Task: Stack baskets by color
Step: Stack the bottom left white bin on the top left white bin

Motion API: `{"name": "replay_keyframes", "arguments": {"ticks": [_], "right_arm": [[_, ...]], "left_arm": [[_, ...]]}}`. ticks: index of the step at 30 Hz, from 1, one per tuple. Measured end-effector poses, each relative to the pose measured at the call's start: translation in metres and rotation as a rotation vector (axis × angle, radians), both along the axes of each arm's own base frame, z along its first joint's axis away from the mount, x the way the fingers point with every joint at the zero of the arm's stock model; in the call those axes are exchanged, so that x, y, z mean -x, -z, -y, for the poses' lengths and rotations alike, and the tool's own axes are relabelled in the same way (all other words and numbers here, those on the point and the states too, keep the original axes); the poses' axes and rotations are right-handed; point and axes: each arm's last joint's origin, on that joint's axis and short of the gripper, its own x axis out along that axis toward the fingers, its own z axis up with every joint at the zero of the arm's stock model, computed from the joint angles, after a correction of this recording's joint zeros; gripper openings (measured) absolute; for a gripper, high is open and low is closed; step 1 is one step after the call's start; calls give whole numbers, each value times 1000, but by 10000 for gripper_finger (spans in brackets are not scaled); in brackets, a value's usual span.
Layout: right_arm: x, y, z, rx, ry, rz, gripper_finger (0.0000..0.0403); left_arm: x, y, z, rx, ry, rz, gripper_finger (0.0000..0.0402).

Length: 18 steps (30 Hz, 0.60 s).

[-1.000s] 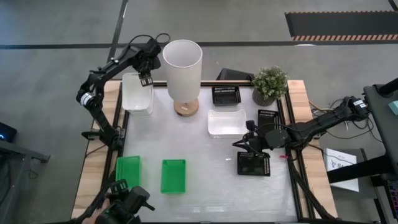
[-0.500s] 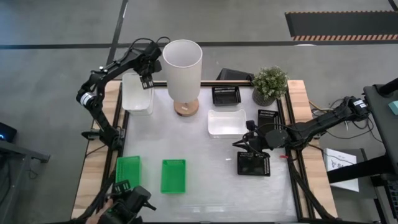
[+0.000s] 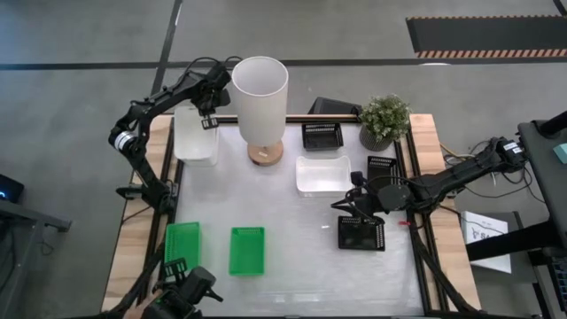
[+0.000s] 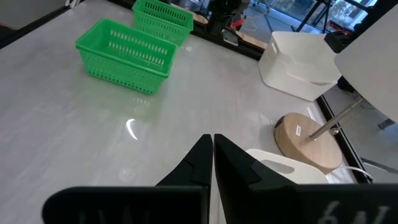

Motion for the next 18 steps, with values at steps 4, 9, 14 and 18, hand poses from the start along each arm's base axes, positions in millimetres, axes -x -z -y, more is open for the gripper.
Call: {"name": "replay_keyframes", "arguments": {"ticks": [4, 9, 14, 18], "right_arm": [[0, 0, 0, 0, 0, 0, 9], [0, 0, 0, 0, 0, 0, 9], [0, 0, 0, 0, 0, 0, 9], [0, 0, 0, 0, 0, 0, 9]], "left_arm": [[0, 0, 0, 0, 2, 0, 3], [0, -13, 1, -22, 2, 15, 1], [2, -29, 4, -47, 12, 36, 0], [3, -39, 9, -16, 54, 102, 0]]}}
